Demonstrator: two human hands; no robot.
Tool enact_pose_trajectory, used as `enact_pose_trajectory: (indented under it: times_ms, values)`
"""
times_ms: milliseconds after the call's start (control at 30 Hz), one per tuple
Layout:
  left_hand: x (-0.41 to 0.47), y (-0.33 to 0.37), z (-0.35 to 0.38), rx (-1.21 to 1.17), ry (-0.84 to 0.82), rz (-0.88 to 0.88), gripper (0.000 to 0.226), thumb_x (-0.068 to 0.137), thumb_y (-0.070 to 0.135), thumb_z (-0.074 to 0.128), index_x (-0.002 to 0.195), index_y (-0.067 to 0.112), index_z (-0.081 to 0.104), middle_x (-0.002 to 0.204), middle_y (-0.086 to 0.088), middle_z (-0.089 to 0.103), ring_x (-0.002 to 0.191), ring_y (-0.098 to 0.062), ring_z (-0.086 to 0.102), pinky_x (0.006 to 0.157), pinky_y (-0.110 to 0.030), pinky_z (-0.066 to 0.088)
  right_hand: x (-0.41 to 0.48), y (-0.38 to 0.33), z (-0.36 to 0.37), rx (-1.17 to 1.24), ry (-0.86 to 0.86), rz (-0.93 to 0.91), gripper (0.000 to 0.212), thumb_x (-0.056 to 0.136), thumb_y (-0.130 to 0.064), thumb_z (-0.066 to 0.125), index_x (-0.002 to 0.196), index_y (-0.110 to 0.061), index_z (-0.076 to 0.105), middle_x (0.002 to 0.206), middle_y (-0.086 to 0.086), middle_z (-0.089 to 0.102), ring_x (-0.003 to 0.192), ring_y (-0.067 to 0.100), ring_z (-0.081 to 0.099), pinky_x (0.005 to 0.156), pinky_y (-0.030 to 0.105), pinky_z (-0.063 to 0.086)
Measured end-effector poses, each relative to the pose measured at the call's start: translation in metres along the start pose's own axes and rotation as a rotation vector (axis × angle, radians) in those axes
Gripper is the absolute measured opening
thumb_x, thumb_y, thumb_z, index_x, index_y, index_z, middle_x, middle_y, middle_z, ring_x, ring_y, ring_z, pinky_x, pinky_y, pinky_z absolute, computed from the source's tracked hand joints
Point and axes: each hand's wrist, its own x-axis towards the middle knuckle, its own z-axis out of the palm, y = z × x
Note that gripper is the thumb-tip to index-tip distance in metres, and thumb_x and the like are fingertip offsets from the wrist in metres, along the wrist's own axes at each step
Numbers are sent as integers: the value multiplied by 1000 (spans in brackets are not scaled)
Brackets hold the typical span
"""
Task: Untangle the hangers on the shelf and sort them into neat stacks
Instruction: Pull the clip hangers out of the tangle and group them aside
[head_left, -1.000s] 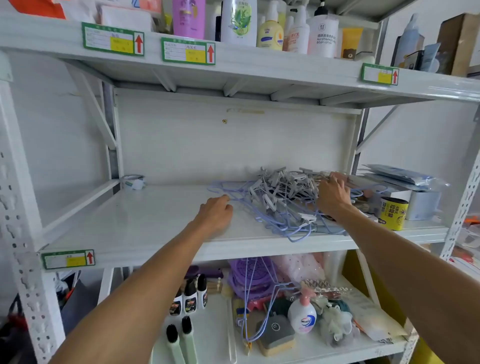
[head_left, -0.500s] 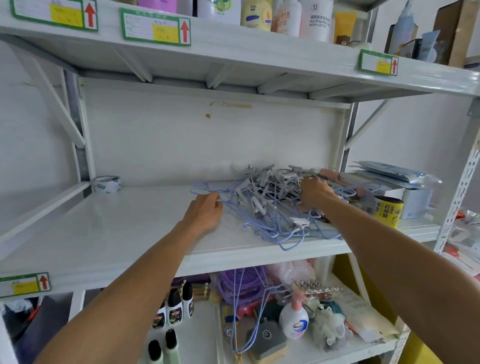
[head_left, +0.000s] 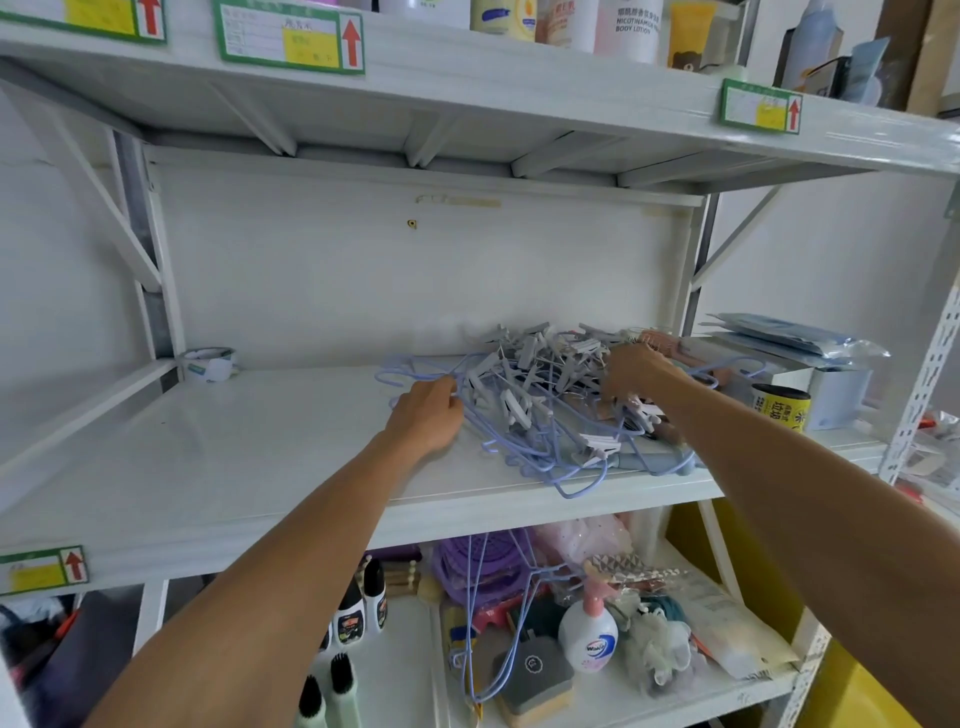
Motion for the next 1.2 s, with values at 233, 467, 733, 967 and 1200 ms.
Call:
enact_pose_trajectory:
  times_ms: [233, 467, 733, 967, 1200]
  values:
    - [5, 8, 2, 23, 6, -16, 22, 95, 20, 38, 106, 12, 56, 101, -9, 64, 91, -30, 60, 68, -35, 39, -3, -7, 0, 2, 9, 30, 16, 91, -24, 57, 85, -9, 56, 78, 3, 56, 69, 17, 58, 53, 24, 44]
    - [3, 18, 6, -20, -1, 2, 22, 96, 20, 39, 106, 12, 56, 101, -12, 63, 91, -33, 60, 70, -37, 43, -5, -2, 10, 53, 65, 59, 17, 90, -28, 58, 87, -12, 63, 82, 1, 65, 74, 18, 63, 55, 25, 46]
    - [1, 29, 5, -18, -5, 18, 19, 95, 18, 37, 100, 12, 54, 91, -13, 61, 81, -31, 59, 60, -35, 38, -6, 13, 0, 258, 324, 188, 21, 92, -28, 58, 87, -7, 56, 90, 9, 56, 94, 30, 59, 72, 34, 46]
    - [-5, 29, 18, -159, 30, 13, 19, 98, 20, 41, 103, 12, 57, 96, -11, 63, 79, -27, 60, 66, -38, 45, -23, 19, 11, 166, 133, 25, 32, 92, -22, 51, 62, -11, 49, 67, 5, 53, 68, 23, 57, 52, 26, 43]
    - [-2, 35, 29, -306, 57, 15, 27, 93, 39, 42, 95, 22, 63, 91, 0, 68, 86, -23, 64, 83, -43, 53, -26, 15, 11, 69, 95, -38, 38, 90, -35, 56, 61, -11, 51, 63, 3, 53, 57, 15, 51, 52, 26, 42]
